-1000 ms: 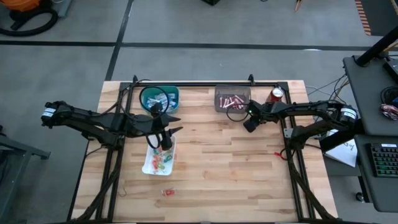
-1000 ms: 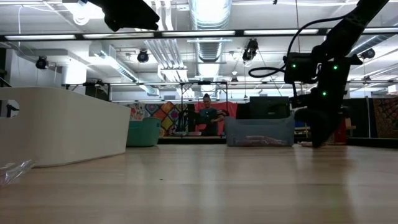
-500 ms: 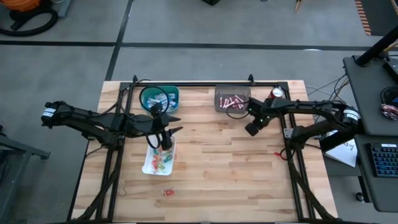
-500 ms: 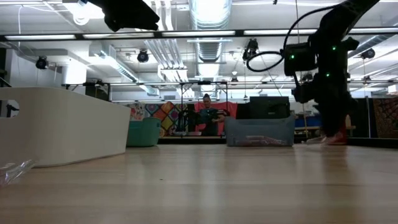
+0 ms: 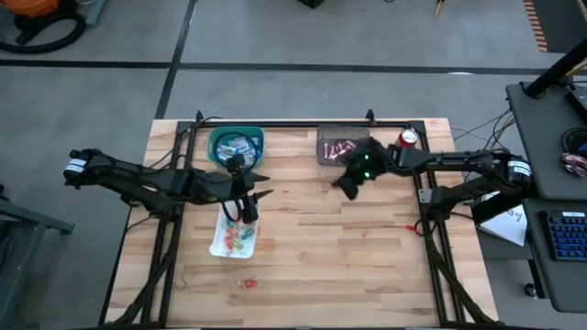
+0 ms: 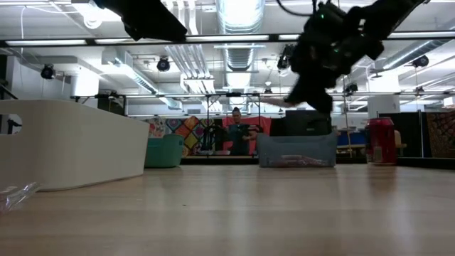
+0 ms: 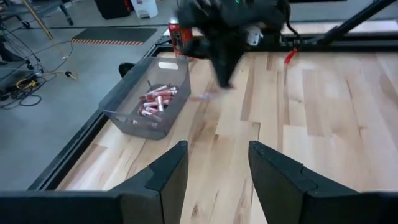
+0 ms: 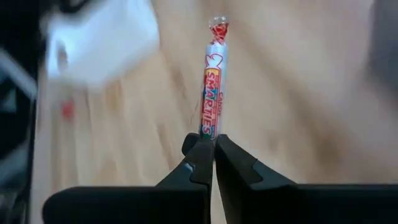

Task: Sort candy
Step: Put the transparent candy rolls into the black bin

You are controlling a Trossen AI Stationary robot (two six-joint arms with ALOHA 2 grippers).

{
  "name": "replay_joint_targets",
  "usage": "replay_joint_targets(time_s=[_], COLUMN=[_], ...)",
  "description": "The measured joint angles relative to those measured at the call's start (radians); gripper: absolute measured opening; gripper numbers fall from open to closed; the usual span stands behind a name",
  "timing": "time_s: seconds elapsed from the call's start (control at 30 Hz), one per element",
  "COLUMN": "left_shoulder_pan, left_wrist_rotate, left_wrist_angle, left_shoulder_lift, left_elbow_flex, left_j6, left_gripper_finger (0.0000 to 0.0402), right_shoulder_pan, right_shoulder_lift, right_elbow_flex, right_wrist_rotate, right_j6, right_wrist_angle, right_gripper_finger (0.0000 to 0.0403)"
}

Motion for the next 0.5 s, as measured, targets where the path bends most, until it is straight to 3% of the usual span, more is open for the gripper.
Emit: replay_joint_targets(time_s=[0.07,0.17,0.33,0.5], left_shoulder_pan=[0.0,0.0,0.0,0.0], left_wrist_rotate=[0.0,0.0,0.0,0.0], left_wrist_angle=[0.008,0.013,0.015,0.016], left_shoulder_lift=[0.016,0.032,0.037,0.037], left_elbow_flex=[0.0,0.002,0.007,0.007], left_j6=[0.015,0.022,0.022,0.022], left_gripper_finger=[0.0152,0.0152,0.0152,0.0152], right_shoulder_pan=[-0.014,-0.04,-0.108,-0.171], right_shoulder_lift=[0.003,0.003,0.023,0.119], right_elbow_flex=[0.029,0.095,0.226,0.319], right_wrist_rotate=[0.06,0.242,0.534,0.576], right_j6=[-0.013,-0.058,-0.104,-0.105], right_wrist_angle=[0.073,0.066,-0.17,-0.327], right_gripper_finger=[0.0008,0.0009,0.0009,0.0009])
